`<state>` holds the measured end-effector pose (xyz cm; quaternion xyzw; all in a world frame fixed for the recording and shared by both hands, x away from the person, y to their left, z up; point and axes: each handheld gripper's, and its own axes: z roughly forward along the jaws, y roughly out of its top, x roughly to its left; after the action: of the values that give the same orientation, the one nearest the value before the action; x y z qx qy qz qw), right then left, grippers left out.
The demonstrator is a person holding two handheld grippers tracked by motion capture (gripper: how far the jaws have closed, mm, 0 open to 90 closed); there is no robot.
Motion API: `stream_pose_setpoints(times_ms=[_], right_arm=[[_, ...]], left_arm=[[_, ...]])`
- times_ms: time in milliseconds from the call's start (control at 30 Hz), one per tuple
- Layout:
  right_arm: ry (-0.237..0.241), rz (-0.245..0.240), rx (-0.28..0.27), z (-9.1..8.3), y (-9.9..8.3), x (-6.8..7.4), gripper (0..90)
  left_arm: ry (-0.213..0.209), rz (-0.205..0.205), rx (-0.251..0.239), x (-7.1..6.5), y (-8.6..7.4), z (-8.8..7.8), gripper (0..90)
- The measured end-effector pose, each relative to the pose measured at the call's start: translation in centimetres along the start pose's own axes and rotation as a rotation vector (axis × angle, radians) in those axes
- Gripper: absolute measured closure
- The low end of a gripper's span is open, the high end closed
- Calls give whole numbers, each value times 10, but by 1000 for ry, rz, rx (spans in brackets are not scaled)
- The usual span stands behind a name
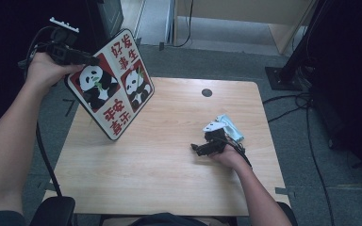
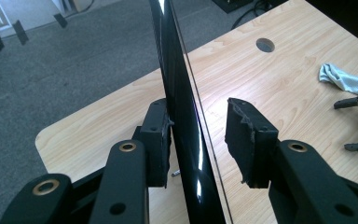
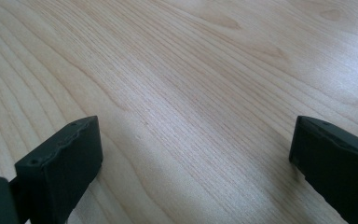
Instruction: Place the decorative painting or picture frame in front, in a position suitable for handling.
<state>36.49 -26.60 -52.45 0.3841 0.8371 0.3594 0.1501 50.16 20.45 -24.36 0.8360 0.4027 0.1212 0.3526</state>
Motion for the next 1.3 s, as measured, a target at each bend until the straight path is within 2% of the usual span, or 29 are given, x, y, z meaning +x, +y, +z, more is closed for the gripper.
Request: stream_pose_setpoints(times_ms=[433, 500, 667, 900, 1000, 1100, 1167, 1200, 1300], right_arm=[[-1, -2, 1, 0, 0, 0, 26], [-5, -2, 0, -1, -1, 0, 26], [-5, 2, 1, -1, -1, 0, 26], [-5, 3, 0, -1, -1, 0, 26], [-5, 3, 0, -1, -1, 0, 26], [-5, 3, 0, -1, -1, 0, 26], [-5, 3, 0, -1, -1, 0, 26], [-5, 3, 0, -1, -1, 0, 26], [-5, 3, 0, -1, -1, 0, 26]], left_arm=[[-5, 11, 67, 8, 29, 18, 637], [-12, -4, 77, 9, 32, 22, 638], [-17, 8, 113, 9, 38, 32, 657], [-22, 2, 173, 12, 42, 41, 714], [-39, -31, 182, 13, 43, 43, 728], [-54, -38, 225, 13, 43, 47, 741], [-54, -38, 228, 13, 43, 47, 746], [-70, -58, 230, 13, 44, 46, 757], [-90, -83, 230, 13, 45, 47, 778]])
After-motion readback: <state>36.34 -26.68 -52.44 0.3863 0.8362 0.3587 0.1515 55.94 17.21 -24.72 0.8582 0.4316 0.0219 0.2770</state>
